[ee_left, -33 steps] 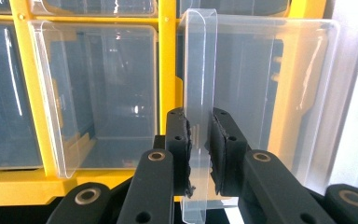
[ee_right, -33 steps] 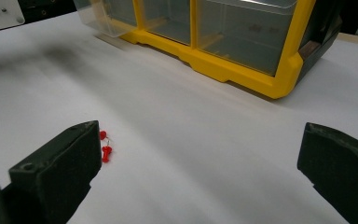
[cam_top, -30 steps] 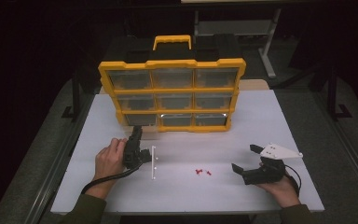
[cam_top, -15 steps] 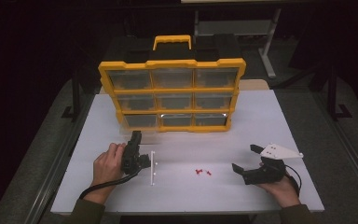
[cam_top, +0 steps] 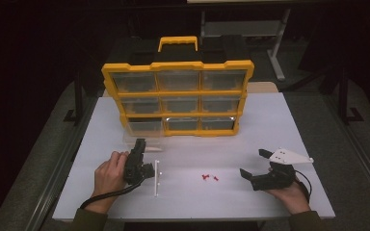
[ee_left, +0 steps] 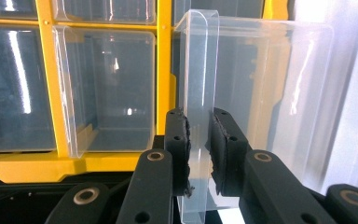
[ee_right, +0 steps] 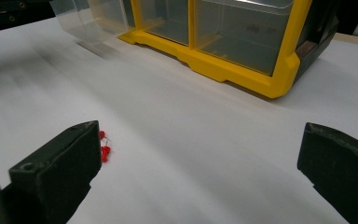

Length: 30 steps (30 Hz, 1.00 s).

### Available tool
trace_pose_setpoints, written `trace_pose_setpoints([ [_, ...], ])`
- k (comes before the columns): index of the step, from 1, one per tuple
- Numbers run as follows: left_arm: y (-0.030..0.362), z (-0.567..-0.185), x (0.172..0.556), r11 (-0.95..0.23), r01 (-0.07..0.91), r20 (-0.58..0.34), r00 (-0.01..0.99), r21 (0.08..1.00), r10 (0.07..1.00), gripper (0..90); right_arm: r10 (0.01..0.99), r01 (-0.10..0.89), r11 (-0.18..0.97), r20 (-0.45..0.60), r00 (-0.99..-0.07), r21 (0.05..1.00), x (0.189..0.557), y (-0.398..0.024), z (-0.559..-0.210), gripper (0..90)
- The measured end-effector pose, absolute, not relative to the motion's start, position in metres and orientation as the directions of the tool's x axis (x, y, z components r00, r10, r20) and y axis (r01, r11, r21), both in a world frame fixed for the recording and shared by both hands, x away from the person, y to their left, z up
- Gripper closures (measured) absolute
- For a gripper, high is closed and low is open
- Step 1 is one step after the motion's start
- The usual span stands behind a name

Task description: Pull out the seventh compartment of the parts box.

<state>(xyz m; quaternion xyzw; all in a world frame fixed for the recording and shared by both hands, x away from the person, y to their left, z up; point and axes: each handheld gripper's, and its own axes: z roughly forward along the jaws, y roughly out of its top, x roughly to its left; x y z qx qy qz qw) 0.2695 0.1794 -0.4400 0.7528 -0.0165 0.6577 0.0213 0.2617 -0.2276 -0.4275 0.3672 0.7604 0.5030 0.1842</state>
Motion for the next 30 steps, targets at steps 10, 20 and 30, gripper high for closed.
trace_pose_setpoints([
  [10, 0.1793, -0.4401, 0.2671, -0.998, -0.061, 0.990, 0.141, 0.021, 0.012, 77.6, 0.745, 0.372, 0.227, 0.086, -0.662, 0.900, 0.2620, -0.2279, -0.4278, 0.0],
  [20, 0.1795, -0.4394, 0.2675, -0.998, -0.061, 0.987, 0.159, 0.033, 0.023, 75.4, 0.744, 0.371, 0.229, 0.084, -0.663, 0.900, 0.2623, -0.2277, -0.4281, 0.0],
  [30, 0.1789, -0.4410, 0.2683, -0.998, -0.055, 0.987, 0.160, 0.040, 0.031, 56.6, 0.744, 0.370, 0.229, 0.083, -0.663, 0.900, 0.2623, -0.2278, -0.4282, 0.0],
])
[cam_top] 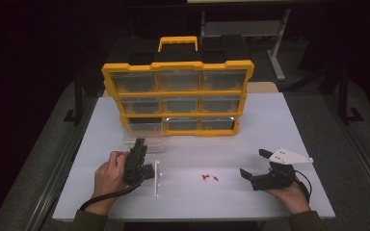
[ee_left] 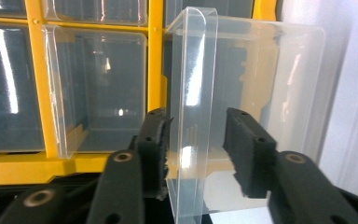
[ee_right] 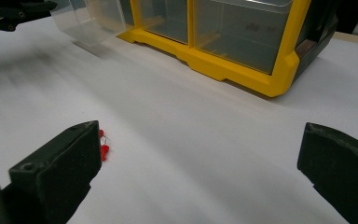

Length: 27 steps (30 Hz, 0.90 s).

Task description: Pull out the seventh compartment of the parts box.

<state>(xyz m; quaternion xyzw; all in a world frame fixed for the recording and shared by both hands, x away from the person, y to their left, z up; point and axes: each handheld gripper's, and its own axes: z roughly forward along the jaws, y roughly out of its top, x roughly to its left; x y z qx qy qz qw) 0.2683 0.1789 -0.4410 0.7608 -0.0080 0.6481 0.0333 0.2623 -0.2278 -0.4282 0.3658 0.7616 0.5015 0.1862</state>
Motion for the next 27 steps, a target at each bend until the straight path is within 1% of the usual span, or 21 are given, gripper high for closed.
trace_pose_setpoints([
  [2, 0.179, -0.442, 0.268, -0.997, -0.060, 0.988, 0.151, 0.044, 0.035, 50.5, 0.744, 0.371, 0.230, 0.083, -0.663, 0.900, 0.262, -0.228, -0.428, 0.0],
  [5, 0.179, -0.442, 0.267, -0.997, -0.061, 0.987, 0.153, 0.054, 0.044, 46.4, 0.745, 0.371, 0.230, 0.083, -0.662, 0.900, 0.262, -0.228, -0.428, 0.0],
  [9, 0.177, -0.441, 0.264, -0.997, -0.058, 0.988, 0.148, 0.058, 0.049, 41.2, 0.744, 0.373, 0.230, 0.084, -0.662, 0.899, 0.262, -0.228, -0.428, 0.0],
  [15, 0.178, -0.442, 0.259, -0.997, -0.058, 0.987, 0.154, 0.049, 0.040, 37.3, 0.744, 0.371, 0.229, 0.083, -0.663, 0.900, 0.262, -0.228, -0.428, 0.0],
  [20, 0.180, -0.444, 0.253, -0.997, -0.054, 0.987, 0.154, 0.060, 0.051, 29.5, 0.744, 0.375, 0.229, 0.087, -0.662, 0.898, 0.263, -0.228, -0.428, 0.0],
  [27, 0.180, -0.449, 0.246, -0.997, -0.043, 0.985, 0.167, 0.061, 0.053, 20.9, 0.744, 0.373, 0.226, 0.088, -0.663, 0.900, 0.263, -0.227, -0.428, 0.0],
])
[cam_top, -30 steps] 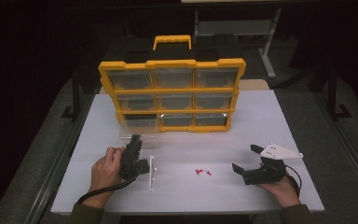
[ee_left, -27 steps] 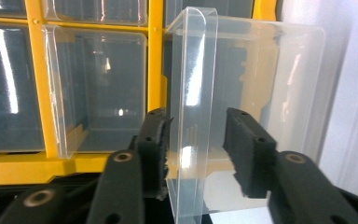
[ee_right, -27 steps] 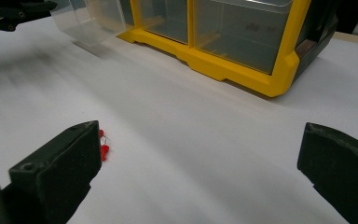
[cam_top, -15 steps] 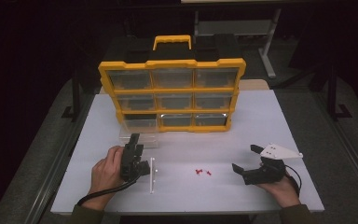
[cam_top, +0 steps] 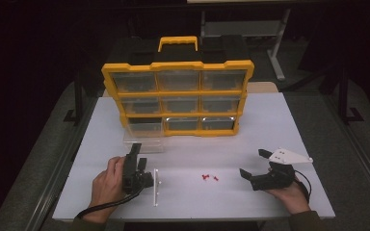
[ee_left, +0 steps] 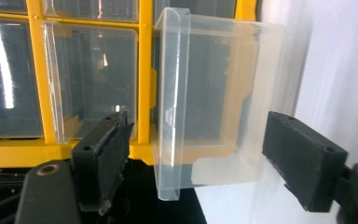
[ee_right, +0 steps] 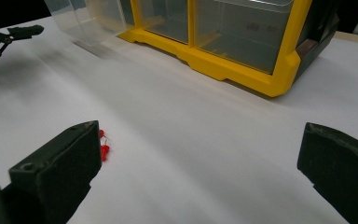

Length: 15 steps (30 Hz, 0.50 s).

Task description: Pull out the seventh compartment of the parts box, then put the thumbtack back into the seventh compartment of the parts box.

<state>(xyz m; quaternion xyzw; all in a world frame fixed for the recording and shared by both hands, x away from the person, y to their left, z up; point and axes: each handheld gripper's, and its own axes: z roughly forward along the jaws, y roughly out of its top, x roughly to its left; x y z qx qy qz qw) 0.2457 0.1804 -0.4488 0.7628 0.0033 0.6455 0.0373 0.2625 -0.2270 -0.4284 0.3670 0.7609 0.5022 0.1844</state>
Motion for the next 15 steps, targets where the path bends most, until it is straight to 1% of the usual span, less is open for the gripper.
trace_pose_setpoints([
  [4, 0.1791, -0.4517, 0.2423, -0.997, -0.041, 0.982, 0.179, 0.070, 0.062, 15.2, 0.746, 0.379, 0.220, 0.096, -0.660, 0.899, 0.2625, -0.2269, -0.4283, 0.0],
  [7, 0.1785, -0.4544, 0.2408, -0.997, -0.035, 0.979, 0.198, 0.063, 0.055, 13.6, 0.744, 0.374, 0.225, 0.089, -0.662, 0.900, 0.2629, -0.2272, -0.4283, 0.0],
  [10, 0.1782, -0.4551, 0.2398, -0.997, -0.033, 0.976, 0.205, 0.077, 0.068, 11.0, 0.743, 0.376, 0.227, 0.090, -0.663, 0.898, 0.2631, -0.2264, -0.4285, 0.0],
  [15, 0.1777, -0.4550, 0.2411, -0.994, -0.021, 0.976, 0.192, 0.108, 0.102, 2.7, 0.743, 0.374, 0.226, 0.089, -0.663, 0.900, 0.2633, -0.2265, -0.4285, 0.0],
])
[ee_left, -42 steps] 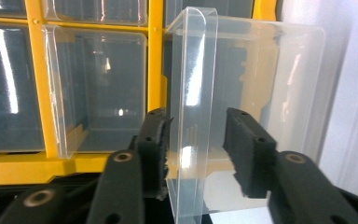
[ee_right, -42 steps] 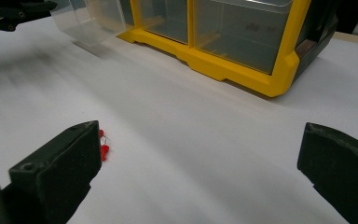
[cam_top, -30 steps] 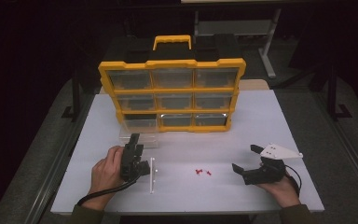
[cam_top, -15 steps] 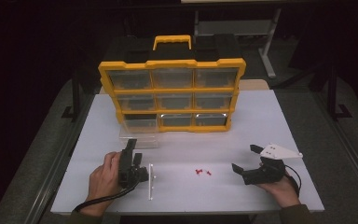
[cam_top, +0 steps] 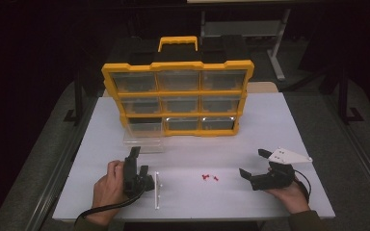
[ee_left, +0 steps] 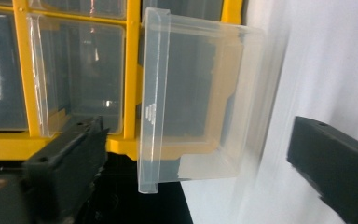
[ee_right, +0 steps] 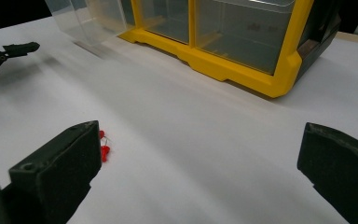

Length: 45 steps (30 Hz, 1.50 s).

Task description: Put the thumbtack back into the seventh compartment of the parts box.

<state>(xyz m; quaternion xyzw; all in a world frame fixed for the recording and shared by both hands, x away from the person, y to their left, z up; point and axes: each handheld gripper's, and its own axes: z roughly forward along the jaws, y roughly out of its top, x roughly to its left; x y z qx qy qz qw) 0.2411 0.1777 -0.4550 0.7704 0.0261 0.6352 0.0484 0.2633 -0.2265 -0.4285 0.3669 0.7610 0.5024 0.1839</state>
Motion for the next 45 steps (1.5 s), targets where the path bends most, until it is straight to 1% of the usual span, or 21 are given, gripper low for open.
trace_pose_setpoints([
  [3, 0.177, -0.455, 0.241, -0.993, -0.016, 0.974, 0.195, 0.119, 0.114, 0.1, 0.743, 0.377, 0.224, 0.093, -0.663, 0.899, 0.263, -0.227, -0.428, 0.0],
  [12, 0.176, -0.454, 0.242, -0.986, -0.013, 0.965, 0.211, 0.165, 0.159, 0.0, 0.743, 0.378, 0.222, 0.095, -0.663, 0.899, 0.263, -0.226, -0.429, 0.0],
  [20, 0.178, -0.451, 0.244, -0.966, 0.019, 0.940, 0.230, 0.256, 0.254, 0.0, 0.742, 0.379, 0.230, 0.090, -0.665, 0.897, 0.263, -0.225, -0.429, 0.0],
  [24, 0.180, -0.447, 0.245, -0.957, 0.051, 0.927, 0.242, 0.284, 0.288, 0.0, 0.741, 0.378, 0.233, 0.089, -0.666, 0.896, 0.263, -0.225, -0.429, 0.0],
  [26, 0.180, -0.447, 0.246, -0.945, 0.053, 0.914, 0.242, 0.323, 0.326, 0.0, 0.741, 0.378, 0.232, 0.089, -0.666, 0.896, 0.263, -0.226, -0.429, 0.0],
  [39, 0.185, -0.439, 0.247, -0.899, 0.093, 0.868, 0.235, 0.427, 0.437, 0.0, 0.740, 0.378, 0.234, 0.088, -0.667, 0.896, 0.263, -0.225, -0.429, 0.0],
  [45, 0.190, -0.436, 0.250, -0.876, 0.119, 0.839, 0.250, 0.468, 0.483, 0.0, 0.741, 0.378, 0.235, 0.087, -0.665, 0.895, 0.263, -0.225, -0.430, 0.0],
])
